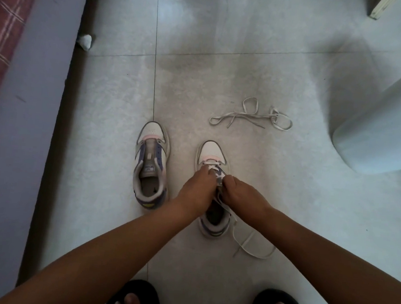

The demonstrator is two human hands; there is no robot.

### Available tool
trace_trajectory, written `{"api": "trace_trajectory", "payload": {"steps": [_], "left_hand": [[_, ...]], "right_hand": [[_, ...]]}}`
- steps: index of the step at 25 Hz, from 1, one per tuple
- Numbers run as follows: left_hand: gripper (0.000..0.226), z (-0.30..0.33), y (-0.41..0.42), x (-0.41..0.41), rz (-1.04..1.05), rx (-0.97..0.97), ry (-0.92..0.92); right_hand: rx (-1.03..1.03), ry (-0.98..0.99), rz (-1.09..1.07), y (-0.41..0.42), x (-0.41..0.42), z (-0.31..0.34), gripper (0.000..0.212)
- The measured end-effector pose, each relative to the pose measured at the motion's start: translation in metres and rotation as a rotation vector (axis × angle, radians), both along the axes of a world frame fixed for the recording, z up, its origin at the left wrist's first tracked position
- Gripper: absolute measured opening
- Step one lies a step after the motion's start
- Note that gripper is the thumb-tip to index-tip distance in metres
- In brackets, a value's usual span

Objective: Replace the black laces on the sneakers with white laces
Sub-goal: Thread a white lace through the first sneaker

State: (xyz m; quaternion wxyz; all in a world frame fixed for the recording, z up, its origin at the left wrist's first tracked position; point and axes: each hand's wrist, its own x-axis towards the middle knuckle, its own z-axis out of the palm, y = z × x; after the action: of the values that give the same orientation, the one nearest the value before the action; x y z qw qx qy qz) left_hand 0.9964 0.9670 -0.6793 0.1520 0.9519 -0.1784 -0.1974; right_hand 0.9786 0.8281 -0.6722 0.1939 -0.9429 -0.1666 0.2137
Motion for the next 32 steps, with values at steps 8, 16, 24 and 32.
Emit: {"api": "trace_trajectory", "payload": {"steps": [8, 16, 24, 32], "left_hand": [[0.015, -0.006, 0.025, -0.026, 0.586, -0.491, 0.137], [0.018, 0.003, 0.013, 0.006, 0.472, -0.272, 0.206], [0.025, -0.004, 0.022, -0.005, 0.954, -0.715, 0.509], [0.024, 0.002, 0.024, 0.002, 0.777, -0.643, 0.496]], "right_hand": [[0.344, 0.048, -0.409, -0.001, -0.022, -0.008, 0.009], [0.246, 0.250, -0.441, 0.004, 0.014, 0.000, 0.018], [0.947, 0.707, -0.994, -0.008, 0.003, -0.004, 0.011], [0.745, 0.611, -0.921, 0.000, 0.014, -0.004, 0.016]]}}
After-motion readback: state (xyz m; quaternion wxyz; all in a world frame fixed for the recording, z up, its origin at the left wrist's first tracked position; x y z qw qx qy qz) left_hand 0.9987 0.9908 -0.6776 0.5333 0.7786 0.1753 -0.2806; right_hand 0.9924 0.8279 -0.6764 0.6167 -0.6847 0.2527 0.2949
